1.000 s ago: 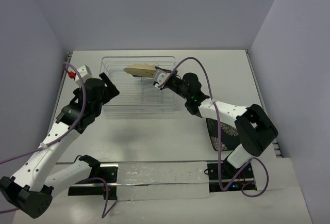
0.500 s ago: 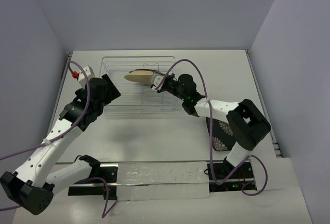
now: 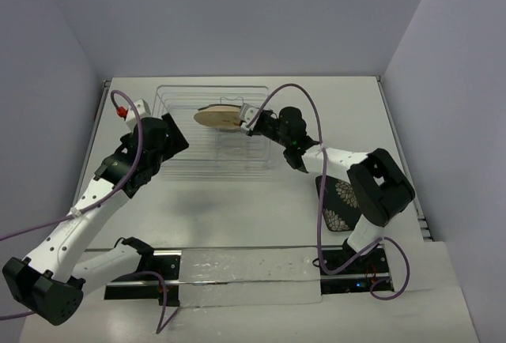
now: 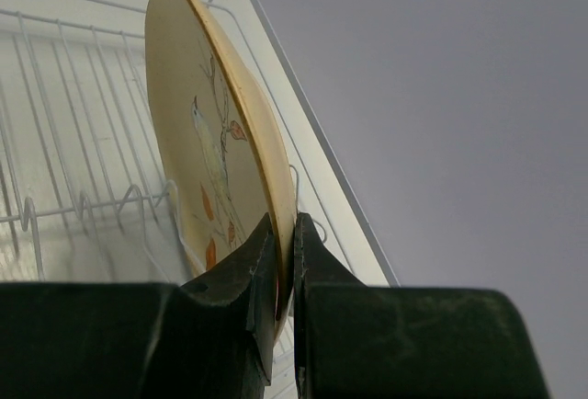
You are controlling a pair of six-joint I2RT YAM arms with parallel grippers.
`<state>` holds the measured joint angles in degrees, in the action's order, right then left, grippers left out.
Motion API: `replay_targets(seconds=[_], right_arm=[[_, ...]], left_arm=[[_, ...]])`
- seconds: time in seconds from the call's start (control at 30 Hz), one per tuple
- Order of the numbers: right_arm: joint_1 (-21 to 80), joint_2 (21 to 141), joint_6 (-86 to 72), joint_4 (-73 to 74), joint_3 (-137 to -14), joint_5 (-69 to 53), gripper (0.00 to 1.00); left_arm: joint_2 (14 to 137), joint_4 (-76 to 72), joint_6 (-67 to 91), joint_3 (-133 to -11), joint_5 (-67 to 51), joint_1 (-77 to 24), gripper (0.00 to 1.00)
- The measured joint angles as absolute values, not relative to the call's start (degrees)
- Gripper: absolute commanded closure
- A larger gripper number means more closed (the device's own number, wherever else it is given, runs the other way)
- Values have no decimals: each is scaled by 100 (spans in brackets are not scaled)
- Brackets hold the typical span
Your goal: Load the plates into the dish rack
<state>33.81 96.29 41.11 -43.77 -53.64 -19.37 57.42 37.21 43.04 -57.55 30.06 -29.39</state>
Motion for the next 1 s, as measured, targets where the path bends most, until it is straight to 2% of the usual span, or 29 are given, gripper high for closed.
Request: replay_targets(seconds=[0.37,0.5,0.67,0.8,0.83,0.87,1.0], right_arm=[[3347,10168,3926,-4322,-5584,-1743,77],[3343,10200,3844,-4348,-5561,-1658,68],[3337,10200,3702,-4359,-5561,-1639,44],[3329,10199,3573,-4331,-5564,-1643,30],[3326,10193,3546,-4305,-5564,-1646,22],[3323,10178,3514,-4257,-5564,-1664,3],[3323,9973,3378,-4018,-5533,-1742,0]], left_arm=[[6158,3551,4238,-5756,2776,-2934,1],[6195,3527,4203,-5756,2712,-2932,1],[6207,3460,4145,-5769,2665,-2930,1],[6246,3435,4130,-5806,2648,-2930,1],[6248,3427,4130,-5811,2644,-2930,1],[6248,3422,4130,-5811,2640,-2930,1],[6238,3400,4130,-5811,2633,-2930,1]])
